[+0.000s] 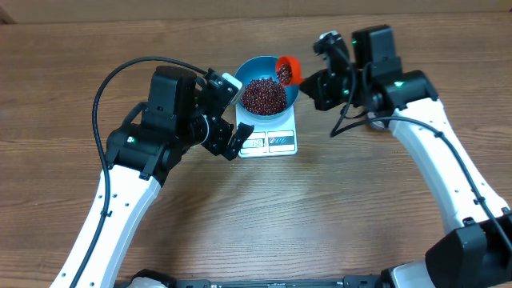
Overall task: Scoop item into bowl and weigh 150g on scale
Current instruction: 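Carry the scoop back to the tub and dump leftover beans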
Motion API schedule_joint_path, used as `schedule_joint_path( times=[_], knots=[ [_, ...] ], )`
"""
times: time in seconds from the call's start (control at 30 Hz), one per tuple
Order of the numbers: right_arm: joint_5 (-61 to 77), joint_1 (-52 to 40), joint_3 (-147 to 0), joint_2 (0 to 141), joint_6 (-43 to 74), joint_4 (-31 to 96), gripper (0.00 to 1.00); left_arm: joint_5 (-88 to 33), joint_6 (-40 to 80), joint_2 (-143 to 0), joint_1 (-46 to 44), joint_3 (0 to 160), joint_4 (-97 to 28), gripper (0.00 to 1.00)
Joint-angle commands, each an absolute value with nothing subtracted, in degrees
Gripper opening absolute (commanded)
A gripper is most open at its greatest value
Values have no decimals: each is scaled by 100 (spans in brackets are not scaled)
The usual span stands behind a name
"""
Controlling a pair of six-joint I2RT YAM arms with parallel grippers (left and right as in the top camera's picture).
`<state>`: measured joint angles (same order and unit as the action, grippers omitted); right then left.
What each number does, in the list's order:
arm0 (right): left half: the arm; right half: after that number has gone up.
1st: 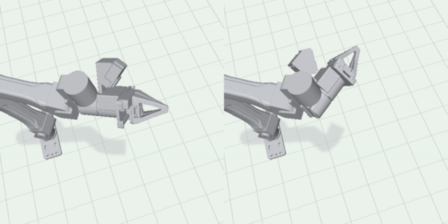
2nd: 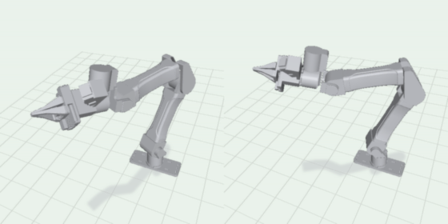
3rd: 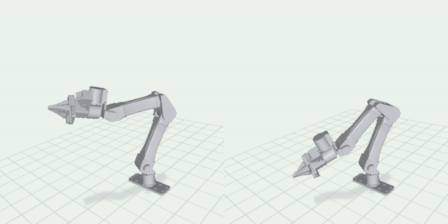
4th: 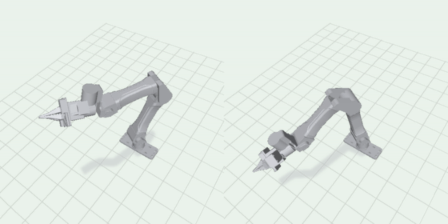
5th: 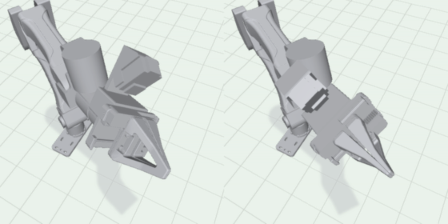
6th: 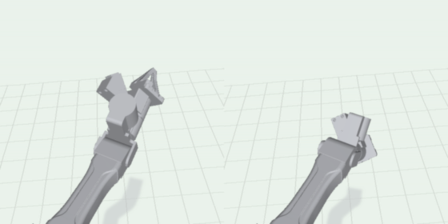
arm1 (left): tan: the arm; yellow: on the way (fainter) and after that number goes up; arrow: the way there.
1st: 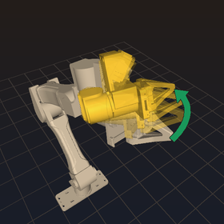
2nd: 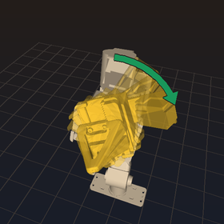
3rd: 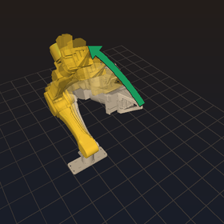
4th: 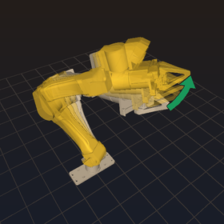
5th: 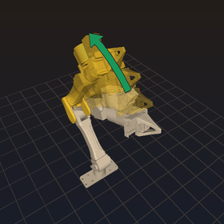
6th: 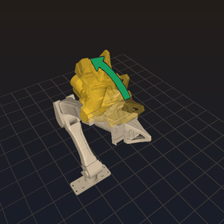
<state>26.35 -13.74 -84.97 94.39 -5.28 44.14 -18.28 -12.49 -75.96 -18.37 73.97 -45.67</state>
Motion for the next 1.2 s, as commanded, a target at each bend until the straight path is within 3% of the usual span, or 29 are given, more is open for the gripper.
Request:
schedule_joint_path(
  times=[0.0,0.27,0.63,1.17],
  knots=[
    [3306,-941,-8628,9327,-427,4394,4,-1907,-1376,-7531,-1839,7474,-4565,100],
    [4040,384,-8628,9303,-438,4823,4,-1907,-1374,-7531,-1839,7474,-4565,100],
    [3957,2126,-8628,9262,-777,5802,4,-1907,-1374,-7531,-1839,7474,-4565,100],
    [1927,2141,-8582,9264,-729,6184,4,-1907,-1374,-7531,-1839,7474,-4565,100]
  ],
)
